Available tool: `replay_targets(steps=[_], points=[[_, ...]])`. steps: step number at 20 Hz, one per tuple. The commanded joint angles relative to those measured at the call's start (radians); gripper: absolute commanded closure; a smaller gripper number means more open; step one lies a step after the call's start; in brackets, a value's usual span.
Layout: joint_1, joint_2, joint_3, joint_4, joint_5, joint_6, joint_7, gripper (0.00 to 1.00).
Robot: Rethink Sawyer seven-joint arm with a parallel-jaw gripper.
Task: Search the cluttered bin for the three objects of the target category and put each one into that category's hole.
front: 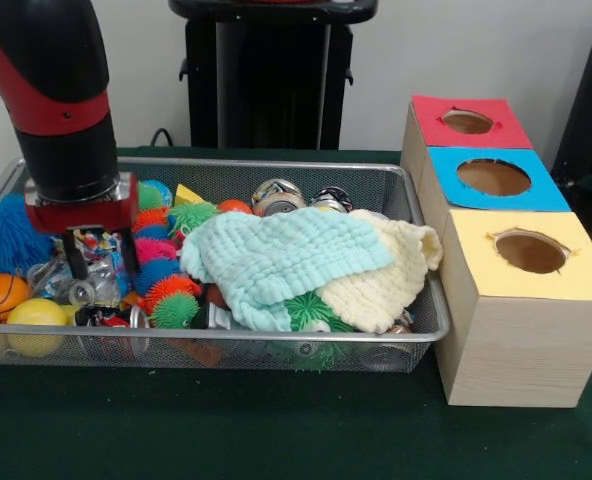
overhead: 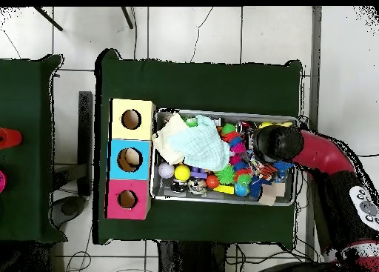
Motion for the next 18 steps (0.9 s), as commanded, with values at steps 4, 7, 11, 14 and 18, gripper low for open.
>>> replay_targets(steps=[4,7,11,14,18], points=[[0.066,0.134,0.024,-0.153,-0.016,-0.007,0.041,0.0],[0.072,0.16,0.025,-0.18,-0.025,-0.021,0.025,0.0],[0.078,0.168,0.029,-0.2,-0.029,-0.01,0.009,0.0],[0.084,0.179,0.033,-0.226,-0.033,0.013,-0.006,0.0],[0.077,0.155,0.033,-0.211,-0.034,0.035,-0.014,0.0]])
